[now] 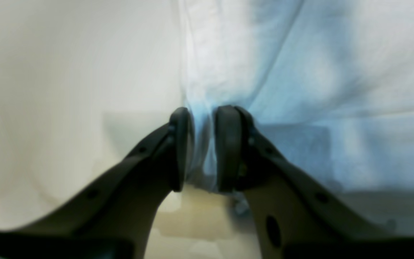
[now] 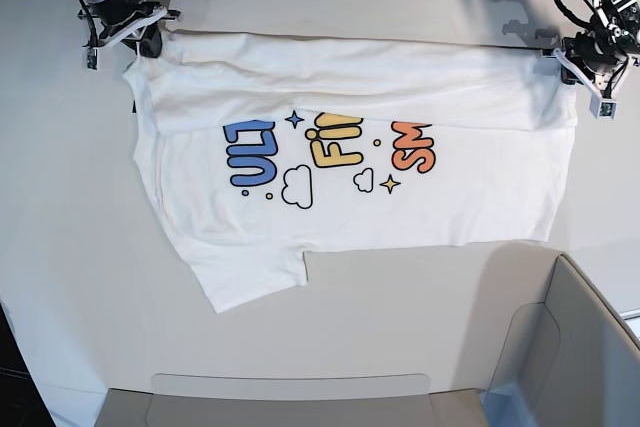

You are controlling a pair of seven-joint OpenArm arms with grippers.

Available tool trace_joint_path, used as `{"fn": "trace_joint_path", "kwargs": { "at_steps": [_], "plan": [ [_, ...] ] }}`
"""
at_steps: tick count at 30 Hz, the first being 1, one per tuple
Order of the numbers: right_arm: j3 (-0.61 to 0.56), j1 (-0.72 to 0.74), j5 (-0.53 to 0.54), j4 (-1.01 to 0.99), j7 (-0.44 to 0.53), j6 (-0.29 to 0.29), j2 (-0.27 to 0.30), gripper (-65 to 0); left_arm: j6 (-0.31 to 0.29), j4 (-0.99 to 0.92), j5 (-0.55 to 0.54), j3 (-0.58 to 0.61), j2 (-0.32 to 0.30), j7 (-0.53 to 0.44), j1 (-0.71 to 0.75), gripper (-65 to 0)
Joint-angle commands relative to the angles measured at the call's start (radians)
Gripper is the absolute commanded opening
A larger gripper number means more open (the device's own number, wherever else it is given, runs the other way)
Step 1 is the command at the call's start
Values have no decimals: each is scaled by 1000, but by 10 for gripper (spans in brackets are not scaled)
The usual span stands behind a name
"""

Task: Layout the t-shirt on the table in an organized manner, then fold the t-shirt properly
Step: 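Release the shirt edge with both grippers and lift away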

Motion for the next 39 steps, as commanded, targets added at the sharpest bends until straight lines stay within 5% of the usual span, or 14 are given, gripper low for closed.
{"fn": "trace_joint_path", "kwargs": {
  "at_steps": [1, 5, 8, 15, 17, 24, 39],
  "plan": [
    [33, -11, 7, 18, 10, 11, 5, -650, -17, -18, 60, 9, 9, 136, 39, -514],
    [97, -11, 7, 18, 10, 15, -3, -650, -17, -18, 60, 7, 9, 134, 76, -606],
    [90, -17, 7, 18, 10, 17, 0, -650, -17, -18, 60, 7, 9, 134, 76, -614],
    [73, -30, 7, 52, 9, 17, -2, -650, -17, 10, 60, 3, 9, 140, 68, -447],
    [79, -31, 7, 73, 9, 18, -2, -600, -17, 54, 60, -46, 16, 145, 68, -416],
    [82, -31, 9, 145, 10, 18, -2, -506, -17, 129, 54, -275, 48, 146, 68, -416],
    [82, -51, 9, 174, 12, 22, -17, -503, -17, 249, 59, -232, 49, 146, 19, -413]
  ]
}}
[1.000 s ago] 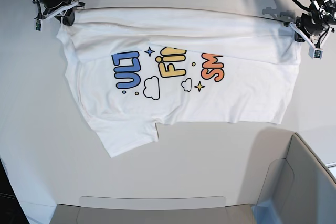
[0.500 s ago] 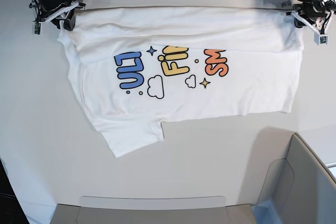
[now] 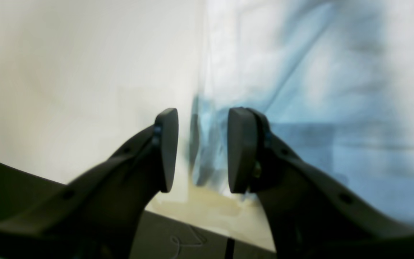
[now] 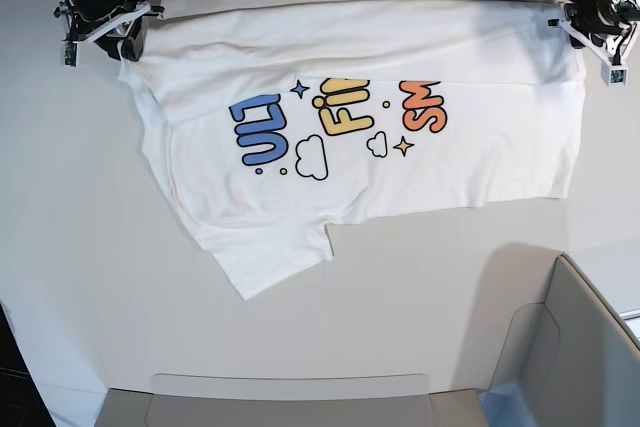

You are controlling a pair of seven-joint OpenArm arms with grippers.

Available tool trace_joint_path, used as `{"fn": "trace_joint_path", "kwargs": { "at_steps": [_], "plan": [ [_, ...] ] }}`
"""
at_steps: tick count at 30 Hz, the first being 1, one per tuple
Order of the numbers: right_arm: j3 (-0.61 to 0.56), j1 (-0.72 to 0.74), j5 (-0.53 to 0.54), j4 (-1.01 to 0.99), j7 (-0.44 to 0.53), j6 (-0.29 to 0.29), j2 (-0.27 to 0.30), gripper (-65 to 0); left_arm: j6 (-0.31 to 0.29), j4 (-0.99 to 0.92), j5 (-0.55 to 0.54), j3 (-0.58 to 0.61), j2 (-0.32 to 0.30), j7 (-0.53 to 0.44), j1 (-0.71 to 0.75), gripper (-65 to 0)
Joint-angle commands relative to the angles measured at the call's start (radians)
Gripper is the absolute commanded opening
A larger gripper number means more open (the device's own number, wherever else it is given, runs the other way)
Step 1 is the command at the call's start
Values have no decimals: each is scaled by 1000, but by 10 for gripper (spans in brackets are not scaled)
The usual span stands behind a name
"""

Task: Layout the t-shirt on the table in an organized manner, then fold the t-shirt properly
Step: 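Release the shirt edge with both grippers and lift away, then move the right gripper down to the shirt's side edge near the hem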

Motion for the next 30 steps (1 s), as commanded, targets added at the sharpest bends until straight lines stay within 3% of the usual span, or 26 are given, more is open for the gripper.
{"fn": "trace_joint_path", "kwargs": {
  "at_steps": [1, 5, 16, 21, 27, 30],
  "plan": [
    [6, -15, 11, 21, 20, 30, 6, -501, 2, 17, -2, -12, -19, -15, -5, -413],
    [19, -18, 12, 22, 20, 104, 3, -450, 2, 17, -2, -13, -19, -15, -5, -413],
    [143, 46, 17, 33, 22, 108, 3, -432, 2, 17, -1, -15, -22, -21, -57, -414],
    [170, 104, 17, 38, 22, 108, 16, -432, 2, 17, -1, -76, -23, -24, -128, -415],
    [120, 222, 11, 35, 22, 108, 85, -432, 2, 17, 1, -70, -23, -21, -189, -415],
    [40, 304, 9, 29, 16, 102, 158, -432, 2, 17, 14, 2, -23, -15, -229, -415]
  ]
}}
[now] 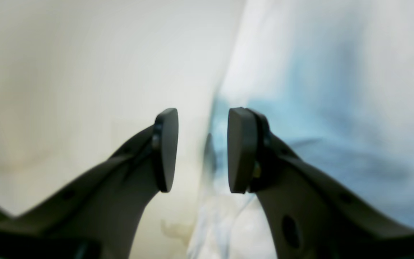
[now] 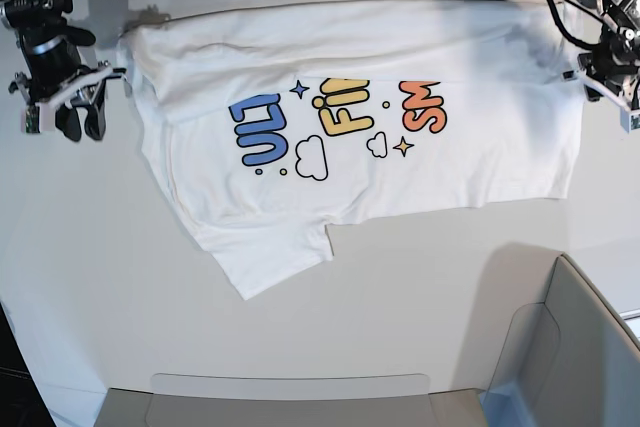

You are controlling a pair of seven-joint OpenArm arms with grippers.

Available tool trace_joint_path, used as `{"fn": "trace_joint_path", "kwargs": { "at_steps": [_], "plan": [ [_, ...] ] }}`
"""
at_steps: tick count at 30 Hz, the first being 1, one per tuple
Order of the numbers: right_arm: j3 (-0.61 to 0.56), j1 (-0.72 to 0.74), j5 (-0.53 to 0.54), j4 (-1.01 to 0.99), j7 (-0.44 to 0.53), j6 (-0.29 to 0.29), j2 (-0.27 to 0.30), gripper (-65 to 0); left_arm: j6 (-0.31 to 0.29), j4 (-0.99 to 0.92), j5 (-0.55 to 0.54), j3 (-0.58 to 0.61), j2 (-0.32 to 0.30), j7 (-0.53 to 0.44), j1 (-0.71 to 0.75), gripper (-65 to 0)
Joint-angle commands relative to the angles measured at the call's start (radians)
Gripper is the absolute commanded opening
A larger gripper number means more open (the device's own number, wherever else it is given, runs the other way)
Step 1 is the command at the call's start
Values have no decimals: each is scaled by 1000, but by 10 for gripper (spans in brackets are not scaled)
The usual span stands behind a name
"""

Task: Layout the t-shirt on the table in an organized manner, then fold the t-shirt properly
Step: 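Move the right gripper down to the shirt's side edge near the hem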

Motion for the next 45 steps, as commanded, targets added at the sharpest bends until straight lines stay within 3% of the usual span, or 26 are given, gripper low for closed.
{"fn": "trace_joint_path", "kwargs": {
  "at_steps": [1, 4, 7, 10, 14, 18, 26, 30, 35, 40, 42, 45],
  "plan": [
    [-30, 38, 18, 10, 32, 4, 33, -432, -1, 18, 16, 22, -16, -19, -25, -415],
    [-138, 132, -10, -43, 24, -5, 97, -432, -1, 18, 122, 102, -13, -19, -88, -415],
    [-228, 277, -83, -117, -91, -58, 146, -432, -1, 18, 246, 153, 13, -19, -147, -415],
    [-276, 414, -149, -211, -186, -59, 165, -432, -1, 18, 364, 160, 39, -19, -188, -415],
    [-357, 520, -212, -333, -190, -59, 182, -432, -1, 18, 446, 160, 70, -29, -200, -415],
    [-461, 589, -235, -470, -190, -59, 199, -432, -1, 18, 450, 160, 79, -31, -193, -415],
    [-518, 646, -229, -685, -186, -59, 191, -432, -1, 18, 450, 159, 70, -49, -193, -415],
    [-589, 643, -229, -745, -123, -59, 179, -432, -1, 18, 450, 162, 62, -111, -191, -415],
    [-607, 646, -229, -832, -100, -59, 171, -432, -1, 18, 450, 162, 64, -120, -191, -415],
    [-607, 653, -232, -932, -5, -59, 174, -432, -1, 18, 450, 157, 67, -115, -191, -415],
    [-609, 649, -234, -949, -6, -59, 177, -449, -1, 18, 450, 154, 81, -85, -193, -415],
    [-662, 633, -235, -953, -43, -59, 180, -546, -1, 18, 450, 154, 90, -42, -199, -415]
  ]
}}
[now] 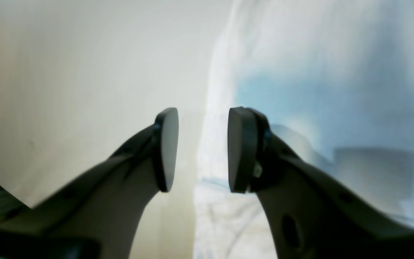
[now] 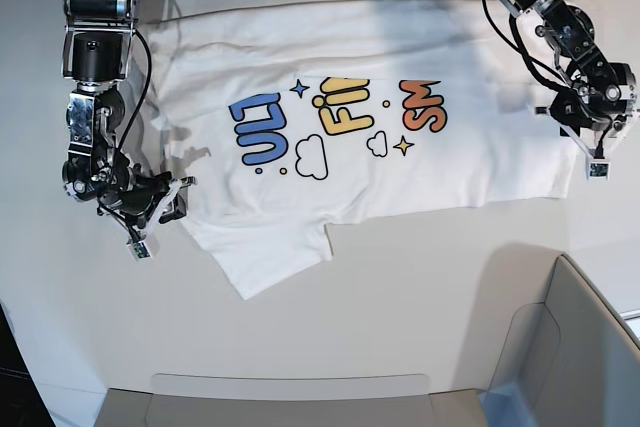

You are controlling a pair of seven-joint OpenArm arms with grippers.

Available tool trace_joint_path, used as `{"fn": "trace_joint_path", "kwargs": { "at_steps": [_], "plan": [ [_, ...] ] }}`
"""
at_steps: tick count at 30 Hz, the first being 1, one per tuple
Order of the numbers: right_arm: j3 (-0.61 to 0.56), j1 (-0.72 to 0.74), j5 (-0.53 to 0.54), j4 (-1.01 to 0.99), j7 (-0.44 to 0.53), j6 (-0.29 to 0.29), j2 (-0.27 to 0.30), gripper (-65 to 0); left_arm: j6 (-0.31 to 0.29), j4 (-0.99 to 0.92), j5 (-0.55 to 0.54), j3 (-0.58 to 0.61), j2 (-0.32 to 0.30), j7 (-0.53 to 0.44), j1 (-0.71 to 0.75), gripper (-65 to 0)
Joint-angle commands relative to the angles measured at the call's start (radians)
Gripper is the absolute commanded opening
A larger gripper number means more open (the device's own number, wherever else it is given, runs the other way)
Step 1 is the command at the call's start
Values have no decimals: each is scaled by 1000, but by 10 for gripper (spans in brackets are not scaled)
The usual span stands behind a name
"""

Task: Layout the t-shirt on the table in an organized manner, then fold the t-shirt properly
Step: 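Move the right gripper down to the shirt's side edge near the hem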

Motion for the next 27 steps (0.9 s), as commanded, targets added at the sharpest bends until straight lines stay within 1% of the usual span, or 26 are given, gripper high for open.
{"fn": "trace_joint_path", "kwargs": {
  "at_steps": [1, 3, 6, 8, 14, 17, 18, 20, 24, 25, 27],
  "plan": [
    [-26, -21, -21, -3, -104, 5, -1, -590, 3, 18, 3, -2, -5, -8, -19, -415],
    [-34, -34, -21, 0, -135, 5, -1, -650, 3, 18, 3, -2, 10, 0, -20, -415],
    [-35, -65, -21, 15, -196, 5, 2, -650, 3, 18, 3, -2, 30, 0, -20, -415],
    [-32, -105, -18, 69, -238, 5, 26, -650, 3, 18, 3, -2, 30, 0, -20, -415],
    [-27, -343, -13, 388, -302, 5, 63, -650, 3, 18, 3, 0, 38, 0, -20, -415],
    [52, -466, -13, 527, -305, 5, 58, -650, 3, 18, 3, 1, 38, 0, -20, -415],
    [82, -495, -13, 560, -305, 5, 49, -650, 3, 18, 3, 1, 38, 0, -20, -415],
    [129, -518, -18, 595, -305, 5, 26, -650, 3, 18, 3, 4, 38, -3, -20, -415],
    [177, -518, -19, 610, -305, 5, 19, -650, 3, 18, 3, 4, 38, -9, -20, -415],
    [177, -516, -19, 612, -305, 5, 22, -627, 3, 18, 1, 6, 38, -9, -20, -415],
    [178, -504, -15, 639, -305, 5, 25, -562, 3, 18, 3, 6, 38, -9, -22, -415]
  ]
}}
